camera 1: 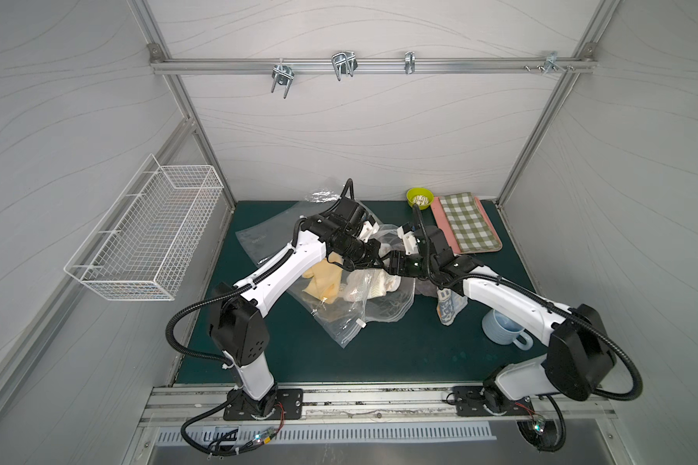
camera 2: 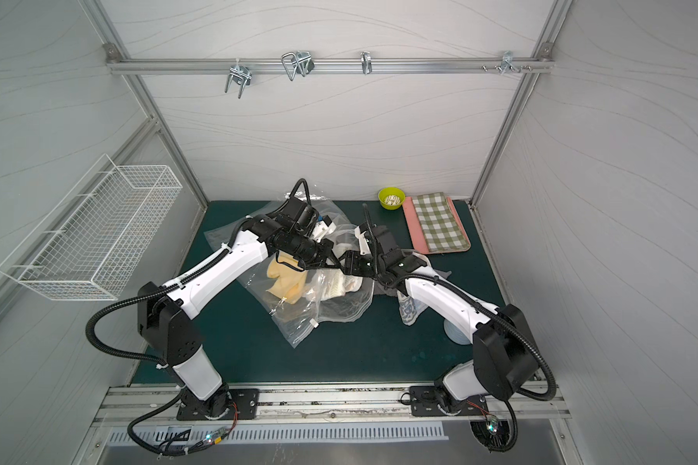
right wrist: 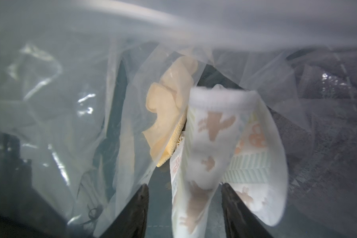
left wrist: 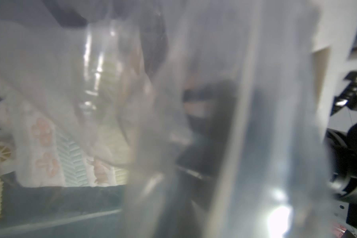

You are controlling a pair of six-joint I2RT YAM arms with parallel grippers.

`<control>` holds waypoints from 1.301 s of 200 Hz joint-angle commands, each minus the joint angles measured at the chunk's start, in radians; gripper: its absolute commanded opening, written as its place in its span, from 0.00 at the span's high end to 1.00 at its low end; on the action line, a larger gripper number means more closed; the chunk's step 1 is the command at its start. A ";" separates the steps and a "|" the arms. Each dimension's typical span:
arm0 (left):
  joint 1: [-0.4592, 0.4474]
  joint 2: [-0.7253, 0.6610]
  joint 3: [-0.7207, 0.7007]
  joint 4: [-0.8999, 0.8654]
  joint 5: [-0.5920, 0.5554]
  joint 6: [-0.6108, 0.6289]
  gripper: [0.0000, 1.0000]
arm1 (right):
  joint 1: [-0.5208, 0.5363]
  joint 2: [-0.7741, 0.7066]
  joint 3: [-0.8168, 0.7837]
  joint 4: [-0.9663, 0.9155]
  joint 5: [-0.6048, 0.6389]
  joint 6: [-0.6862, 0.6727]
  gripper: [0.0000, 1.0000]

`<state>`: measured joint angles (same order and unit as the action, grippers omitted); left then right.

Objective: Place the folded towel into the vacuum bag
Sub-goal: Place the towel in the vacuum bag, then adjust the vacuum bag at the center of the board.

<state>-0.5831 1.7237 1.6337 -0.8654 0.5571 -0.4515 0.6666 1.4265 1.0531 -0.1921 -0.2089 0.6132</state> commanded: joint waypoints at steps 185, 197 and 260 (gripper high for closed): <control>0.087 -0.061 -0.046 0.073 0.027 -0.046 1.00 | -0.047 -0.111 -0.234 0.058 0.003 -0.019 1.00; 0.106 -0.061 -0.052 0.070 0.020 -0.041 1.00 | -0.046 -0.144 -0.200 0.066 -0.059 -0.044 1.00; 0.236 -0.039 0.043 0.041 0.020 -0.027 1.00 | -0.047 -0.232 0.027 0.065 -0.195 -0.081 1.00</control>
<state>-0.4088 1.6882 1.5833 -0.8257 0.5724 -0.4896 0.6186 1.2343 0.9985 -0.1616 -0.3363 0.5682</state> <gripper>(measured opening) 0.047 0.056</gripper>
